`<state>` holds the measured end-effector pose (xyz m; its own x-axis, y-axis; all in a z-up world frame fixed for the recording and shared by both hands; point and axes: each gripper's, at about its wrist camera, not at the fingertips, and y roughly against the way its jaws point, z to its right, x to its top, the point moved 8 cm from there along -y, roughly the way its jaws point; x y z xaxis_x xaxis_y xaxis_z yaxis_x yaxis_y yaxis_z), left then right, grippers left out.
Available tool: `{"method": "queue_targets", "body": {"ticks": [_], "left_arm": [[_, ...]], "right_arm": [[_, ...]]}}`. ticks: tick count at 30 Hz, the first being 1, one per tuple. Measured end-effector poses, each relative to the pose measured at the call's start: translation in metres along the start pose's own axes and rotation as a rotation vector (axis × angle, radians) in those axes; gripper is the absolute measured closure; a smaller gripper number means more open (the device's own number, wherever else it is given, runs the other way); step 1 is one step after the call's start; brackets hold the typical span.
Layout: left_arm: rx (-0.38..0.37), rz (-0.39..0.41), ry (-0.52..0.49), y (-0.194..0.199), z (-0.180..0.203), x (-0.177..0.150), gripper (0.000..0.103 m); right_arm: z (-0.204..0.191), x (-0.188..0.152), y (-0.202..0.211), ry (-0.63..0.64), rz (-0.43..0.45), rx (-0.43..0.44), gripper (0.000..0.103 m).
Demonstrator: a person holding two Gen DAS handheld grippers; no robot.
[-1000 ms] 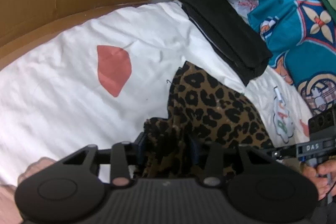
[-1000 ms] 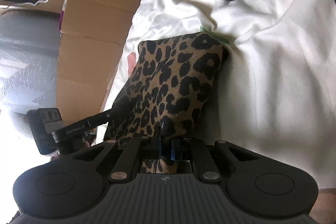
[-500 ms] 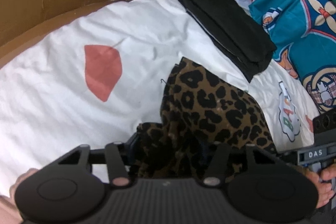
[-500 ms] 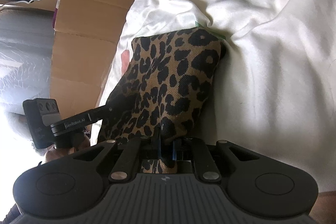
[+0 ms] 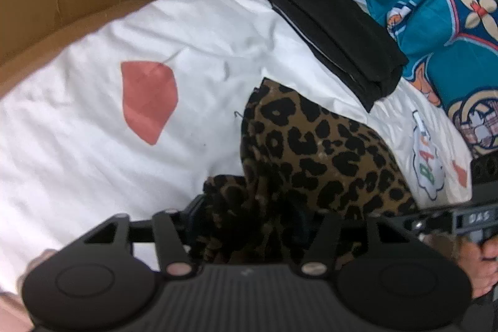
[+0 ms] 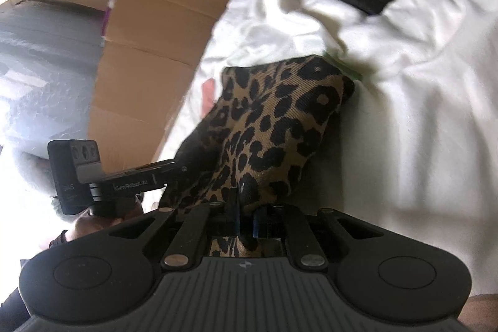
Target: Fold clothes
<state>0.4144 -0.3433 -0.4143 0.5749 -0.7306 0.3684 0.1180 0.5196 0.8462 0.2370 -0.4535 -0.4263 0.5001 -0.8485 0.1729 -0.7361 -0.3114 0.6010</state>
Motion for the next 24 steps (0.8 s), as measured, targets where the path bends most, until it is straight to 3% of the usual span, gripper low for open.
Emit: {"method": "queue_targets", "body": {"ticks": [3,7,13,24], "left_arm": [[-0.006,0.016,0.000,-0.003,0.000,0.001,0.043],[-0.003,0.032,0.013,0.001,0.002,0.000,0.058],[0.010,0.058,0.021,0.009,0.006,0.000,0.067],[0.046,0.128,0.041,0.042,0.015,-0.001,0.074]], "right_arm": [[0.008,-0.001,-0.005,-0.031,-0.018,-0.020,0.093],[0.011,-0.003,-0.012,-0.040,-0.035,-0.030,0.093],[0.009,-0.005,-0.016,-0.022,-0.029,-0.036,0.097],[-0.025,0.000,-0.001,0.083,0.017,-0.051,0.097]]}}
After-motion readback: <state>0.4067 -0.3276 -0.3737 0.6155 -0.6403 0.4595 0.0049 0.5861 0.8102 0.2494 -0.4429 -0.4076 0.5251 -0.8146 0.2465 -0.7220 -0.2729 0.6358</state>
